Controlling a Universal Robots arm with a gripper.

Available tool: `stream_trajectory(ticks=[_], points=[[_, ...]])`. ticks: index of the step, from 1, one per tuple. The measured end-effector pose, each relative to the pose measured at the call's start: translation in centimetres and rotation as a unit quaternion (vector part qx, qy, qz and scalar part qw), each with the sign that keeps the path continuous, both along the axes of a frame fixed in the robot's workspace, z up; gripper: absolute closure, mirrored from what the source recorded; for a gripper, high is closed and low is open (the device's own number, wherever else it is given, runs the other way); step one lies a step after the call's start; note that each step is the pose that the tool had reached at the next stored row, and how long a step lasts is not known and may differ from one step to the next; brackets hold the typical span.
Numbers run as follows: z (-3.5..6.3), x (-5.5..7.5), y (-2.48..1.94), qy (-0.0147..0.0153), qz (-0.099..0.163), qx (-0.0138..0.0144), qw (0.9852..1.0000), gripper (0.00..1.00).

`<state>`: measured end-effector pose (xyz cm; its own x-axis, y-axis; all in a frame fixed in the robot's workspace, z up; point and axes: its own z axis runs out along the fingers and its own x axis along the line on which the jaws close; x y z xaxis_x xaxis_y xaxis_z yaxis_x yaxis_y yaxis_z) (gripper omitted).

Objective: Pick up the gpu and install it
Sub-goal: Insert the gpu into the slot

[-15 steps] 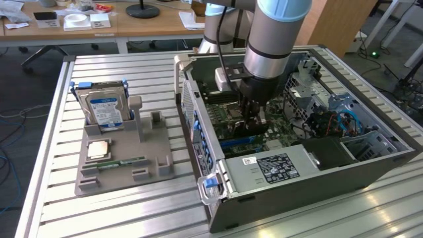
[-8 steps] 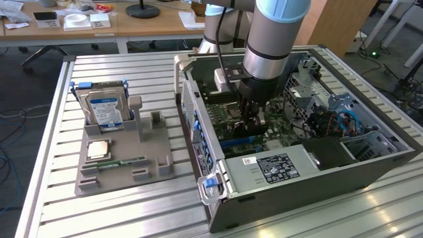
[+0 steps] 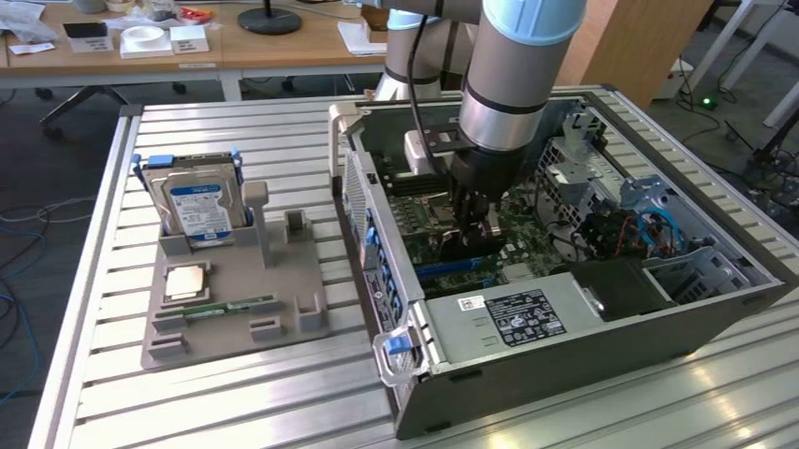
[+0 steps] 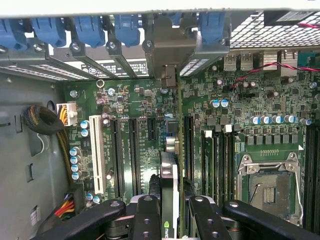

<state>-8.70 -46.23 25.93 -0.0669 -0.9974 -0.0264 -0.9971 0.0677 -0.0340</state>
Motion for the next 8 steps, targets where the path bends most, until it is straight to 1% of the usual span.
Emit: stream_trajectory(ticks=[8], points=[[-0.05,-0.11,0.0,-0.0001,0.0,0.0001,1.0,0.73]])
